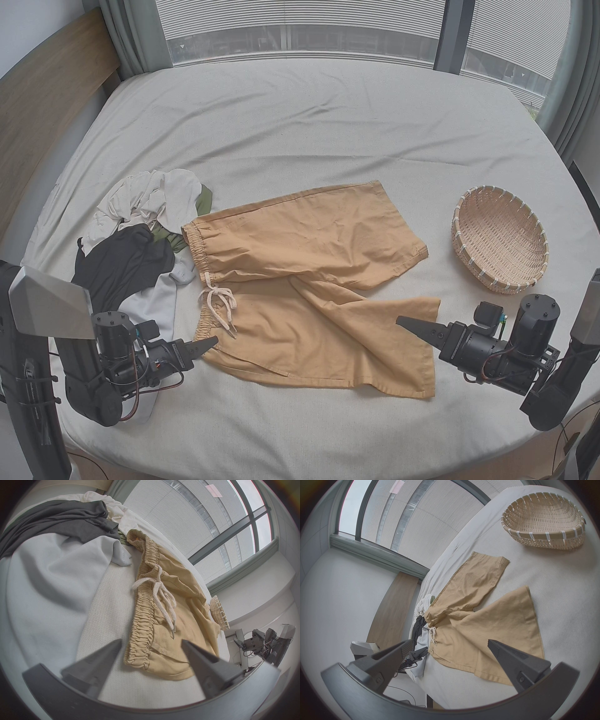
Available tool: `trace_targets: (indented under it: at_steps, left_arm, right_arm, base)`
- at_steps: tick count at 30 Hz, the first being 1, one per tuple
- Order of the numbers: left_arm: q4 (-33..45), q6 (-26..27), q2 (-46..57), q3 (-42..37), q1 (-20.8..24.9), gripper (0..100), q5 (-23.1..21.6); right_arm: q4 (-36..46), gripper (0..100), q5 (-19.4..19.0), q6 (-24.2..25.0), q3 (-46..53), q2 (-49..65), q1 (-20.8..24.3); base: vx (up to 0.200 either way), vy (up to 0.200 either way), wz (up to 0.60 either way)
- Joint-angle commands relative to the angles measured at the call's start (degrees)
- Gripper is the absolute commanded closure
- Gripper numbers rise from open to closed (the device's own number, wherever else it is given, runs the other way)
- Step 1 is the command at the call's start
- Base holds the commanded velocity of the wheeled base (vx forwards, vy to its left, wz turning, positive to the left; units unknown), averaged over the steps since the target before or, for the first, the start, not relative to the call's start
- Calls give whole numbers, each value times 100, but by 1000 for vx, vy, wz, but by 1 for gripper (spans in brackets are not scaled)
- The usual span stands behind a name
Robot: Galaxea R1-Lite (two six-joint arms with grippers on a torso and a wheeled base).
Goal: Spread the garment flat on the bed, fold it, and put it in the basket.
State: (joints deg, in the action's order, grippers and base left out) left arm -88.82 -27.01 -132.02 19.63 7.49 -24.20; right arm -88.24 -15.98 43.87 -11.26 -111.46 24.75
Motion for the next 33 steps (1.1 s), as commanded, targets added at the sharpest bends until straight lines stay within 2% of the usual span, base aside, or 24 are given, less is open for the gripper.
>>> trace_targets:
  at_steps: [1,9,14,18,22,33]
  left_arm:
    - [-4,3,-157,85,-1,100,-6]
    - [-12,3,-157,-47,-72,100,-15]
    - [-4,12,423,-636,-195,100,-208]
    - [-4,56,485,-873,-204,100,-243]
    - [-4,65,441,-890,-177,100,-234]
    - [-4,65,441,-899,-142,100,-208]
  right_arm:
    - [-1,0,-1,7,63,1,-5]
    - [-1,0,7,-239,371,-34,-102]
    - [-1,0,-1,-687,705,-236,-480]
    - [-1,0,60,-1083,828,-675,-822]
    - [-1,0,236,-1162,898,-1132,-1033]
    - [-9,0,236,-1171,880,-1713,-770]
  base:
    - [0,0,0]
    - [0,0,0]
    - [0,0,0]
    - [0,0,0]
    - [0,0,0]
    - [0,0,0]
